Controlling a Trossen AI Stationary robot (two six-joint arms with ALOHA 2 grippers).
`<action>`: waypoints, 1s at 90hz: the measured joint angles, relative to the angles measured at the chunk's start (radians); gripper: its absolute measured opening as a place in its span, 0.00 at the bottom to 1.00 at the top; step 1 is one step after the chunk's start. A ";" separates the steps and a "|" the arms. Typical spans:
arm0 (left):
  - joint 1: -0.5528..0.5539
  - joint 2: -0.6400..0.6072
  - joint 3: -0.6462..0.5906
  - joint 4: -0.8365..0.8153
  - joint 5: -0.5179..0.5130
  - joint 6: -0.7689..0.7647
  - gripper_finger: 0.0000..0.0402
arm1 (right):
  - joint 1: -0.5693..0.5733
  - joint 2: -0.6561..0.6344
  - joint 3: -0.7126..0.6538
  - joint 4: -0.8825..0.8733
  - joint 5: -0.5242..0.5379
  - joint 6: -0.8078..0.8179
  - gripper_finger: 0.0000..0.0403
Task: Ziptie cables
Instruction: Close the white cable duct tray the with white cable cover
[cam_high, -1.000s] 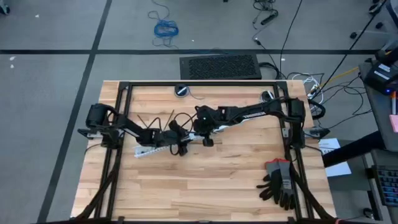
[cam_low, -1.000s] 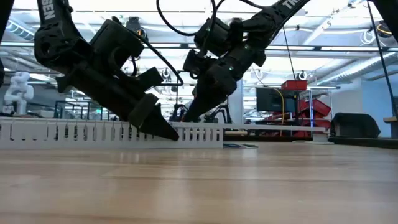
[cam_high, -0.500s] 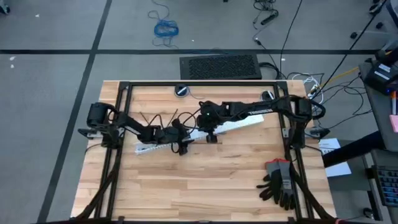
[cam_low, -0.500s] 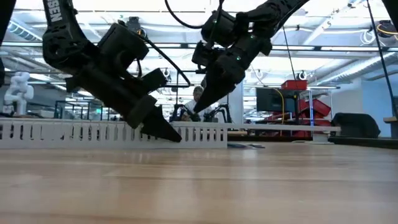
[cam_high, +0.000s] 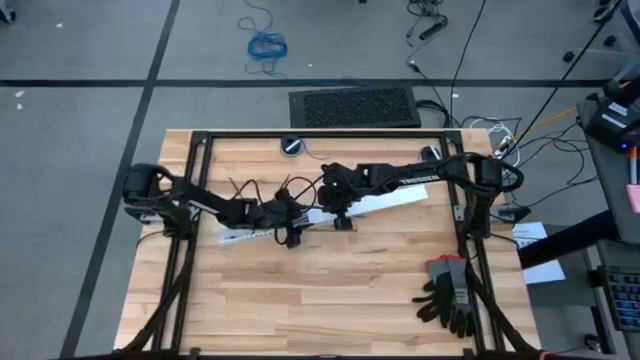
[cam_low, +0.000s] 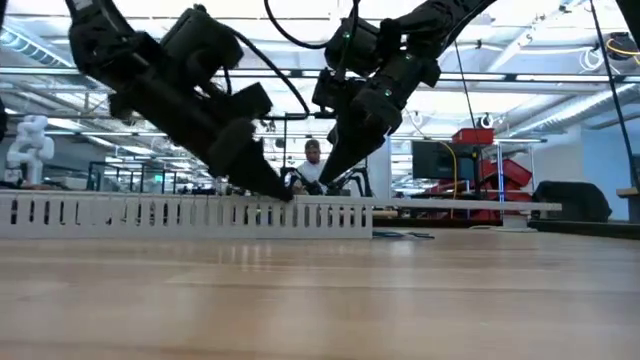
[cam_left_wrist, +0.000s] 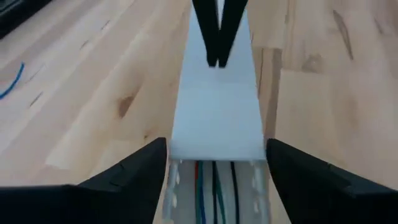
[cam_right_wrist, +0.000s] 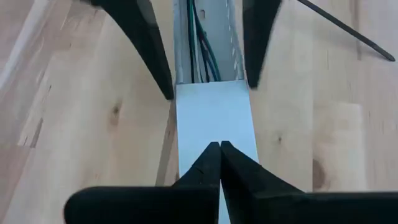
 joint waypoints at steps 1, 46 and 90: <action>-0.001 -0.001 0.000 -0.010 -0.001 -0.002 0.68 | 0.000 0.000 0.000 0.001 0.000 0.000 0.00; -0.018 0.003 -0.092 0.032 -0.053 -0.082 0.68 | 0.006 0.018 0.002 0.052 -0.001 0.017 0.00; -0.020 0.014 -0.136 0.085 -0.085 -0.111 0.57 | 0.011 0.139 0.006 0.268 -0.011 0.026 0.00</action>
